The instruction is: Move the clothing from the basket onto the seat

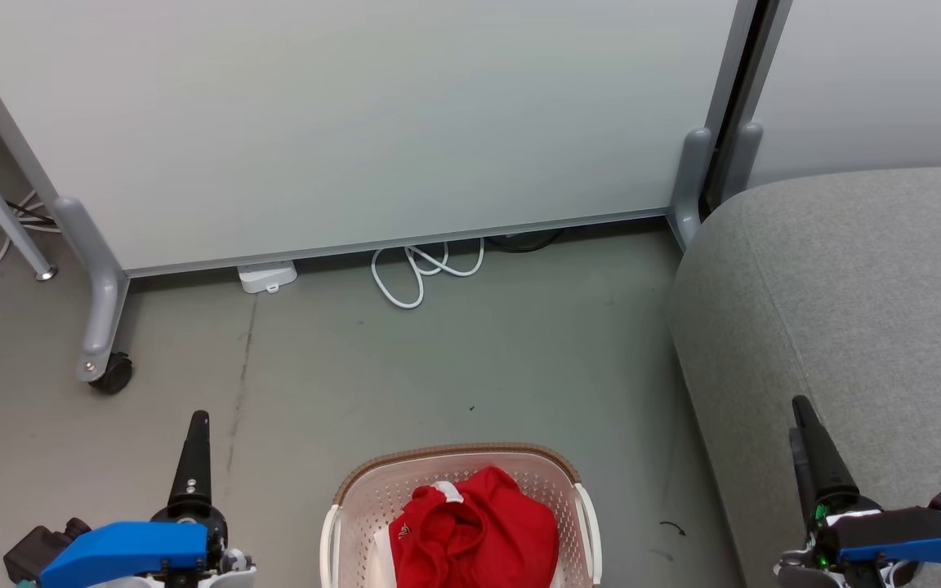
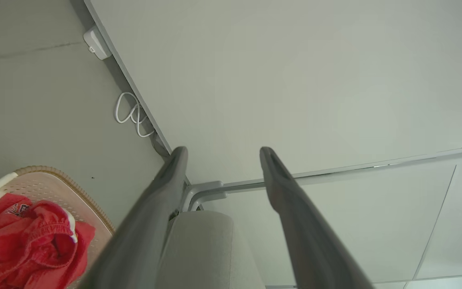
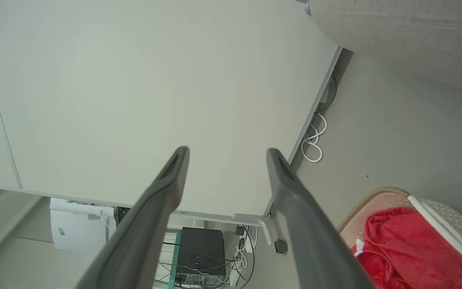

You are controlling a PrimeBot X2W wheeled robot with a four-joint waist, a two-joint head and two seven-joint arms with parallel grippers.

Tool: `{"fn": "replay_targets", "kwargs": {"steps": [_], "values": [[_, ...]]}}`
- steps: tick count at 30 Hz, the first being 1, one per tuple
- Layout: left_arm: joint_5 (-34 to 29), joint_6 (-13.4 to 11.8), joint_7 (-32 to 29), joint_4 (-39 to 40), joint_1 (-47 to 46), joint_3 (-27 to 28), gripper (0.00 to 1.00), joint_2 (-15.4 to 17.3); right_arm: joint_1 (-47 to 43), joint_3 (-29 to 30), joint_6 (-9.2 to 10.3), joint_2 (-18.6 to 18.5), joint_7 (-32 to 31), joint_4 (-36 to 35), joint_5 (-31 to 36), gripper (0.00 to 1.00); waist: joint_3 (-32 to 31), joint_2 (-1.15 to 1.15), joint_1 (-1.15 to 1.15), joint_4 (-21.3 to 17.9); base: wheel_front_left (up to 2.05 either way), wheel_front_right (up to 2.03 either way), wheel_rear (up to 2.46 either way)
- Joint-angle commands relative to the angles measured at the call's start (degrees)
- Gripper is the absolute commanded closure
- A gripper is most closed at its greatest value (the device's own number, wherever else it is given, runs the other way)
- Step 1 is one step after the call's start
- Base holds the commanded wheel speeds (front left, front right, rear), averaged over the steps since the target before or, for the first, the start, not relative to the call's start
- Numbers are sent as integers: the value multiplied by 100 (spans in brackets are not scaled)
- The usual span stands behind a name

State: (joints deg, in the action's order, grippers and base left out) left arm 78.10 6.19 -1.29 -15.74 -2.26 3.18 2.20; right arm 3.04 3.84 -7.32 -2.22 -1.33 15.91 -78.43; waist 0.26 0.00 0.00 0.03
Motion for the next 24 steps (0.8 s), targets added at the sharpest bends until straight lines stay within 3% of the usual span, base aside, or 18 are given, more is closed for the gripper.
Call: {"fn": "replay_targets", "kwargs": {"steps": [1,24], "values": [[-215,-10,61,102,-160,-24,0,45,137,-6,-10,-29,63,-110,208,0,1,0,0,3,0,0,0],[-2822,-43,559,211,-175,-387,0,94,163,-197,-14,-47,561,-276,3114,0,19,0,0,34,0,0,0]]}}
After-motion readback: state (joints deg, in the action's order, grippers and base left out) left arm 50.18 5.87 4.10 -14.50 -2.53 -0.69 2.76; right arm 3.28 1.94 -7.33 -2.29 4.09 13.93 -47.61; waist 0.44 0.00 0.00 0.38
